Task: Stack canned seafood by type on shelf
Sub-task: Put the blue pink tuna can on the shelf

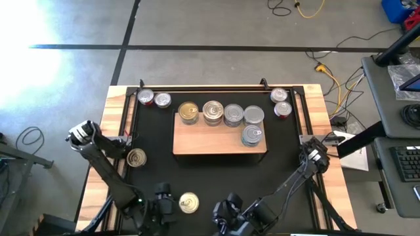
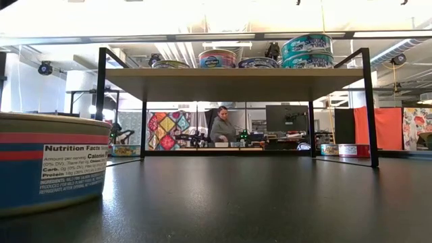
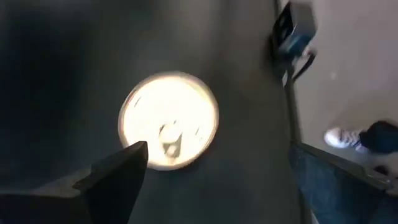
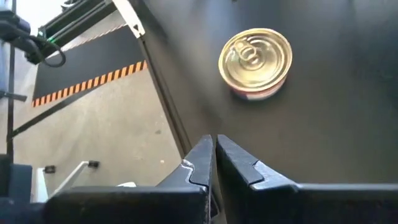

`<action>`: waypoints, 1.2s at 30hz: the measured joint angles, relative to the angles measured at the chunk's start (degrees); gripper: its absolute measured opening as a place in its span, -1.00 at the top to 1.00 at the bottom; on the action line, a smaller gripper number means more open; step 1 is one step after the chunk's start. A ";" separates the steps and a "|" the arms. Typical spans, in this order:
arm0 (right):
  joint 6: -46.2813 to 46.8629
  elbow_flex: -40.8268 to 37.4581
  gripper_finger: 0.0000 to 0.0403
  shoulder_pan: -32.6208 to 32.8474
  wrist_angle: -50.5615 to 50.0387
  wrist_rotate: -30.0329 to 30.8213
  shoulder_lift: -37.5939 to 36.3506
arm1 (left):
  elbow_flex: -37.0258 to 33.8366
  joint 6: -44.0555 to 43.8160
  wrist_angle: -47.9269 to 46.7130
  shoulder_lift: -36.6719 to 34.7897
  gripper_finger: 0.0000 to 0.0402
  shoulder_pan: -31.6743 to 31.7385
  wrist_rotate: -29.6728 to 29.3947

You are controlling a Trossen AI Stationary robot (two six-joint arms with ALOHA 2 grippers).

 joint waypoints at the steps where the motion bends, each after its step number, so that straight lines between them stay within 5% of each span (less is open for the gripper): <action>1: 0.00 0.01 0.94 0.24 0.03 0.05 0.00 | 0.00 -0.65 -1.90 -0.45 -0.84 -0.58 -0.02; 16: -2.26 -0.08 0.91 -0.60 3.36 -4.62 4.33 | -8.48 -3.83 1.28 -2.50 -0.84 -5.22 2.45; 23: -8.21 -0.31 0.64 -0.97 3.23 0.54 4.33 | -13.84 -3.86 9.35 -3.00 -0.84 -5.52 -1.52; 33: -13.18 -1.08 0.27 -1.34 3.32 7.99 4.33 | -14.94 -1.22 10.97 0.01 -0.84 -5.70 6.39; 36: -13.86 -1.08 0.18 -1.34 3.38 9.36 4.33 | -14.96 -6.92 10.02 0.68 -0.82 -5.47 7.80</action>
